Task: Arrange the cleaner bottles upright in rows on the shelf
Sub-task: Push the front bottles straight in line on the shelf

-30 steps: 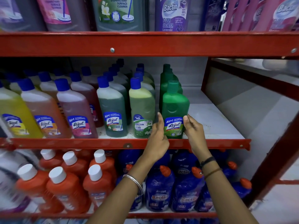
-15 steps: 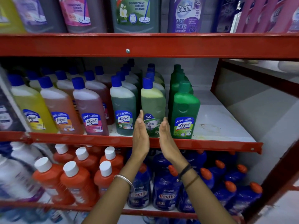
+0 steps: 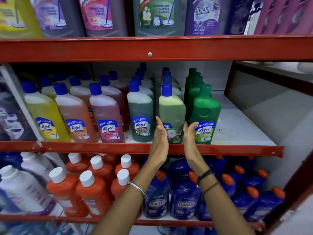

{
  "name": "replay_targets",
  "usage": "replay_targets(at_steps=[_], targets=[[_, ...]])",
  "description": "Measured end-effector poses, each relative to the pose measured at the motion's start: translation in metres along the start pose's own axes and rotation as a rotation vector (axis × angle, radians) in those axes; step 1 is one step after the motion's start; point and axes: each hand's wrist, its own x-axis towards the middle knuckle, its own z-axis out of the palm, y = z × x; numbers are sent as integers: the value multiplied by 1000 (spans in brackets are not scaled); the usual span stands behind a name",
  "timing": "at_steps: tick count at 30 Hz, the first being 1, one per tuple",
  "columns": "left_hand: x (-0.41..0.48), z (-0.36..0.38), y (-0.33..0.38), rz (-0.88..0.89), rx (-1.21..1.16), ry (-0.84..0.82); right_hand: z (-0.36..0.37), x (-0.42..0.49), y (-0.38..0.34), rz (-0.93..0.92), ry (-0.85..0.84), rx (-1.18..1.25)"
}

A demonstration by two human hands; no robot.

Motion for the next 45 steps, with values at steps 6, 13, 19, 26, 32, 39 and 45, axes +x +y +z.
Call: replay_targets(at_steps=[6, 13, 19, 26, 32, 39, 45], targets=[[-12, -11, 3, 12, 71, -81, 4, -2, 0, -14, 5, -7], [-17, -23, -5, 41, -83, -52, 21, -9, 10, -53, 167, 17], [-13, -57, -10, 208, -161, 340, 77, -40, 18, -361, 145, -74], [18, -77, -18, 52, -19, 194, 103, 7, 1, -14, -34, -60], [14, -84, -23, 23, 133, 125, 103, 9, -13, -1, 6, -16], [-3, -93, -18, 29, 183, 70, 100, -2, -17, -4, 9, -63], [-11, -100, -18, 20, 188, -17, 105, -15, -17, 3, -10, -45]])
